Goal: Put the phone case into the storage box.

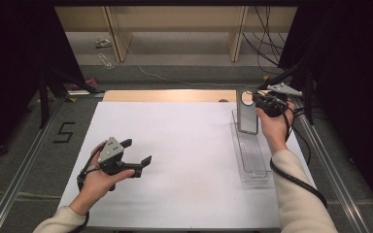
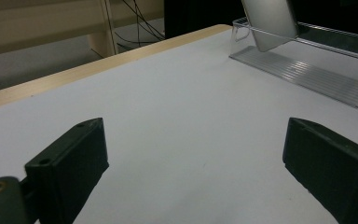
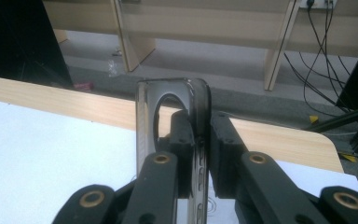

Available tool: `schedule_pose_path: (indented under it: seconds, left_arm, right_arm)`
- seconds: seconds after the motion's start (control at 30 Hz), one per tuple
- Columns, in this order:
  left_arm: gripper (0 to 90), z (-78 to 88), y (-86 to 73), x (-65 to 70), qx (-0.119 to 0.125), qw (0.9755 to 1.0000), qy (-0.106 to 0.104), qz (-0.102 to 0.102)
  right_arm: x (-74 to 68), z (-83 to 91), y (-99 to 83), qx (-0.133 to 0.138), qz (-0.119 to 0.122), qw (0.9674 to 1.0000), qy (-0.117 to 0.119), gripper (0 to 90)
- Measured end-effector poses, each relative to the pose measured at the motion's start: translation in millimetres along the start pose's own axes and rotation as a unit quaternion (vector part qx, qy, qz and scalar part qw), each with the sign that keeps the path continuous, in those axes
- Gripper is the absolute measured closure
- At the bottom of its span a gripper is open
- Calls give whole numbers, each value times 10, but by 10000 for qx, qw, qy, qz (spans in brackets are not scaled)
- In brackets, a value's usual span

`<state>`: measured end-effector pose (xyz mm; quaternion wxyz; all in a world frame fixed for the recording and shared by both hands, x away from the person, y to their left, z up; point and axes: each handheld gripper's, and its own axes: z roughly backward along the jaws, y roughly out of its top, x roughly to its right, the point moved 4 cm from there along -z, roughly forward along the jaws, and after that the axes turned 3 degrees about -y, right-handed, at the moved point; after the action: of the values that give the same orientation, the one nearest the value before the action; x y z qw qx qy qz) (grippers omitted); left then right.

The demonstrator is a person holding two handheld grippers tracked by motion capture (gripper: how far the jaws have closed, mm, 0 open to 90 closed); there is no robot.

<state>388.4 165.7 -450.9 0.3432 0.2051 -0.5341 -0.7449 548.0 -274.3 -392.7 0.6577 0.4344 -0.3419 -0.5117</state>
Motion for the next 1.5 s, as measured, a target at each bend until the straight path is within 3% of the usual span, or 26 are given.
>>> schedule_pose_path:
  seconds: [1.5]
  left_arm:
    - [61,-5,0,-7,5,10000,-2,-3]
  right_arm:
    - [-23,-138,-13,-58,55,10000,53,817]
